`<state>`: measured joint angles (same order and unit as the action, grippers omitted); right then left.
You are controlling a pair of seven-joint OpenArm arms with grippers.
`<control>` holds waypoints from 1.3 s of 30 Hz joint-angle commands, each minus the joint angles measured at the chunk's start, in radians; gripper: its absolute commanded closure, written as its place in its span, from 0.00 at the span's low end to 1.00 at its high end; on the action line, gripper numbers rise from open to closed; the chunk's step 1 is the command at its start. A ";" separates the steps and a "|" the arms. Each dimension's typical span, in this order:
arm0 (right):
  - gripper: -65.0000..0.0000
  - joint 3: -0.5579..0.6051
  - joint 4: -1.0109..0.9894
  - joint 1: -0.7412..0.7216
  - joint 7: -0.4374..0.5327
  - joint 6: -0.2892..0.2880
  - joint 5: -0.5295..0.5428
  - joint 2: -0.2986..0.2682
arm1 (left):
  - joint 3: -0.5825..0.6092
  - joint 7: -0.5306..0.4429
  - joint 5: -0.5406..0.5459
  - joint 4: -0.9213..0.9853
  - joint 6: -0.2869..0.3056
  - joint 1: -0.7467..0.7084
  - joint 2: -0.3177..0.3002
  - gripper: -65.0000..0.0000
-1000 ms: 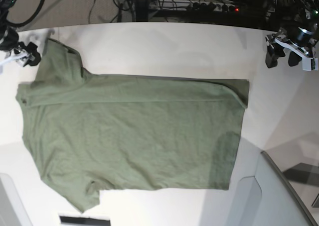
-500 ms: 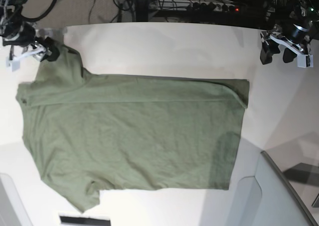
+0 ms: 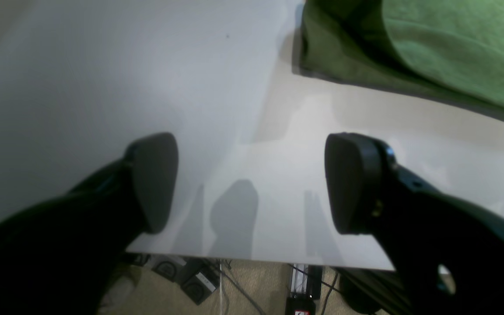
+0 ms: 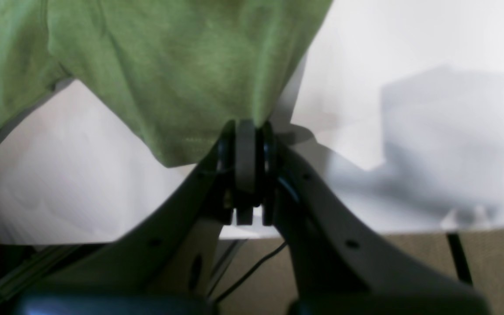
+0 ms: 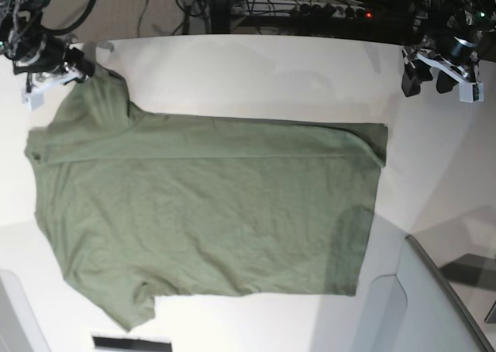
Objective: Layout the t-shirt on the table in an organized manner, then fold the t-shirt properly
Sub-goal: 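Move the right gripper to the shirt sleeve and grasp it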
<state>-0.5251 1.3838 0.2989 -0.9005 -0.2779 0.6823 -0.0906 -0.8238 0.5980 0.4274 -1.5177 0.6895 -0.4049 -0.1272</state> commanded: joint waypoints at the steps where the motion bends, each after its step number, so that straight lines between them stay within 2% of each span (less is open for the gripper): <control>1: 1.00 -0.002 0.035 -0.010 0.010 -0.005 0.014 -0.015 | -0.006 -0.019 0.020 -0.014 0.009 -0.002 -0.009 0.23; 4: 1.00 0.000 0.070 -0.037 0.001 -0.005 0.014 -0.039 | -0.004 -0.019 0.018 -0.017 0.009 -0.002 -0.005 0.23; 8: 1.00 0.000 0.072 -0.134 -0.087 -0.004 0.014 -0.064 | -0.004 -0.019 0.018 -0.017 0.009 -0.002 -0.004 0.23; 11: 1.00 0.000 0.072 -0.217 -0.141 -0.001 0.014 -0.067 | -0.004 -0.019 0.018 -0.019 0.009 -0.002 -0.004 0.23; 19: 1.00 0.001 0.010 -0.438 -0.210 0.001 0.010 -0.067 | -0.004 -0.019 0.017 -0.016 0.009 -0.002 -0.004 0.23; 22: 1.00 0.001 -0.071 -0.525 -0.207 0.001 -0.043 -0.068 | -0.004 -0.019 0.017 -0.016 0.009 -0.002 -0.004 0.23; 27: 1.00 0.009 -0.191 -0.640 -0.167 -0.005 -0.161 -0.062 | -0.004 -0.019 0.017 -0.016 0.009 -0.002 -0.005 0.23; 34: 1.00 0.240 -0.357 -0.723 0.021 -0.005 -0.166 -0.084 | -0.004 -0.019 0.017 -0.016 0.009 -0.001 -0.009 0.23; 39: 0.99 0.305 -0.449 -0.742 0.133 -0.004 -0.166 -0.084 | -0.004 -0.019 0.017 -0.016 0.009 -0.001 -0.009 0.23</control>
<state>-0.2214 0.9188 -0.4068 -0.7845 -0.2768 0.5003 -0.1627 -0.8230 0.5953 0.4271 -1.5181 0.6895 -0.4034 -0.1223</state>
